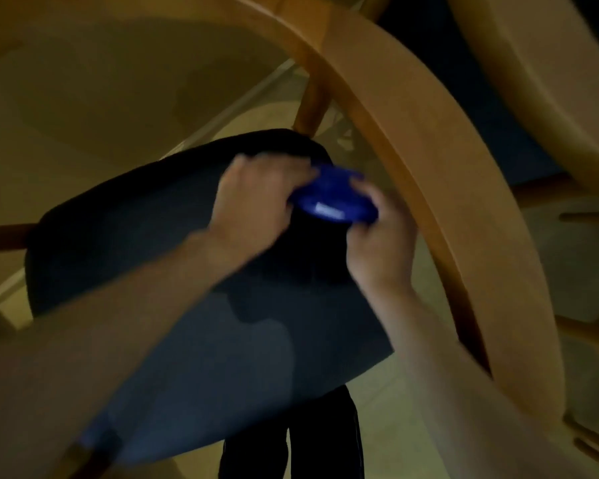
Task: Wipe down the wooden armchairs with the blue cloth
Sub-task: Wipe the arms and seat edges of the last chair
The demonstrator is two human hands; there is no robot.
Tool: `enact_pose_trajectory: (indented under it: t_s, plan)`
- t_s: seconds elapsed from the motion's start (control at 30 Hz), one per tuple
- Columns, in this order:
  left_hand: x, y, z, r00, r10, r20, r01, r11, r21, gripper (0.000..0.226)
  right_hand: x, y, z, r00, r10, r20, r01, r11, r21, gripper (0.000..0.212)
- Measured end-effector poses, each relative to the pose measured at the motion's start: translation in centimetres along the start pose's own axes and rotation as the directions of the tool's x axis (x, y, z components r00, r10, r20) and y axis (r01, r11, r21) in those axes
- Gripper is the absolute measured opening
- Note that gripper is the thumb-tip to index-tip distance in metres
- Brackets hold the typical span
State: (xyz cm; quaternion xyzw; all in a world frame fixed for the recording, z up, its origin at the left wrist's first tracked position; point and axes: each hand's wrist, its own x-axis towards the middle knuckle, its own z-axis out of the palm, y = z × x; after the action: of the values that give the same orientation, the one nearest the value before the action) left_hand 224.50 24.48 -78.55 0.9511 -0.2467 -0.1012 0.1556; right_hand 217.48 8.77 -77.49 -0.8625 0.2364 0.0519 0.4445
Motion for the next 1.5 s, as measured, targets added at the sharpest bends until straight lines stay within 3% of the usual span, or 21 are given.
enact_pose_trajectory:
  t_s: [0.07, 0.17, 0.23, 0.33, 0.43, 0.57, 0.67, 0.8, 0.9, 0.97, 1.1, 1.23, 1.4, 1.47, 1.5]
  plan:
    - [2.9, -1.0, 0.1, 0.999, -0.045, 0.023, 0.045, 0.999, -0.018, 0.059, 3.8, -1.3, 0.9, 0.999, 0.022, 0.039, -0.024, 0.999, 0.049, 0.039]
    - [2.9, -1.5, 1.1, 0.995, -0.060, 0.081, 0.058, 0.998, 0.026, 0.060, 4.5, -0.8, 1.8, 0.996, 0.010, 0.089, 0.012, 0.970, -0.242, 0.044]
    - [-0.4, -1.6, 1.8, 0.994, 0.009, 0.106, -0.016, 0.998, 0.065, 0.059, 1.1, 0.9, 2.0, 0.987, -0.038, 0.159, 0.093, 0.928, -0.361, 0.052]
    - [-7.5, -1.4, 2.2, 0.989, 0.066, 0.130, -0.065, 0.998, -0.006, 0.059, -5.9, 3.3, 2.0, 0.947, -0.044, 0.319, 0.173, 0.905, -0.389, 0.057]
    - [-15.6, -0.3, 2.7, 0.974, 0.050, 0.221, -0.038, 0.998, -0.056, 0.062, -11.5, 4.8, 1.6, 0.876, -0.021, 0.482, 0.250, 0.875, -0.416, 0.057]
    - [-21.3, 0.0, 3.0, 0.946, -0.027, 0.323, 0.107, 0.967, -0.233, 0.058, -14.5, 4.8, 1.8, 0.784, -0.057, 0.618, 0.447, 0.743, -0.498, 0.068]
    - [-19.6, -2.0, 1.4, 0.960, -0.136, 0.246, 0.199, 0.948, -0.249, 0.052, -12.3, 2.6, 3.8, 0.756, -0.215, 0.618, 0.571, 0.677, -0.463, 0.067]
    - [-14.8, -7.9, -3.0, 0.955, -0.295, 0.008, 0.290, 0.930, -0.225, 0.054, -4.3, -3.3, 8.1, 0.747, -0.406, 0.527, 0.642, 0.647, -0.412, 0.071]
    - [-12.0, -12.4, -4.7, 0.927, -0.372, -0.049, 0.355, 0.912, -0.204, 0.051, 1.9, -7.9, 12.5, 0.715, -0.454, 0.533, 0.681, 0.626, -0.381, 0.062]
    - [-11.4, -13.6, -3.8, 0.883, -0.470, 0.020, 0.463, 0.861, -0.213, 0.052, 3.6, -9.2, 14.8, 0.702, -0.415, 0.578, 0.685, 0.615, -0.390, 0.052]
    - [-14.8, -11.4, -1.1, 0.846, -0.528, 0.077, 0.529, 0.810, -0.254, 0.043, -0.5, -6.7, 13.9, 0.650, -0.432, 0.625, 0.757, 0.435, -0.488, 0.044]
    - [-22.3, -6.7, 0.0, 0.862, -0.406, 0.304, 0.497, 0.797, -0.344, 0.035, -9.0, -1.5, 9.9, 0.568, -0.352, 0.744, 0.802, 0.439, -0.404, 0.041]
    - [-27.0, -2.3, 0.7, 0.757, -0.371, 0.538, 0.581, 0.758, -0.295, 0.041, -13.0, 0.7, 7.7, 0.414, -0.187, 0.891, 0.837, 0.464, -0.291, 0.045]
    - [-26.2, -3.3, -0.3, 0.735, -0.364, 0.573, 0.583, 0.771, -0.258, 0.042, -11.6, -0.6, 7.8, 0.370, -0.191, 0.909, 0.859, 0.444, -0.256, 0.040]
    - [-25.4, -4.1, -0.9, 0.748, -0.373, 0.549, 0.580, 0.770, -0.267, 0.041, -10.4, -1.6, 8.0, 0.384, -0.223, 0.896, 0.861, 0.438, -0.260, 0.038]
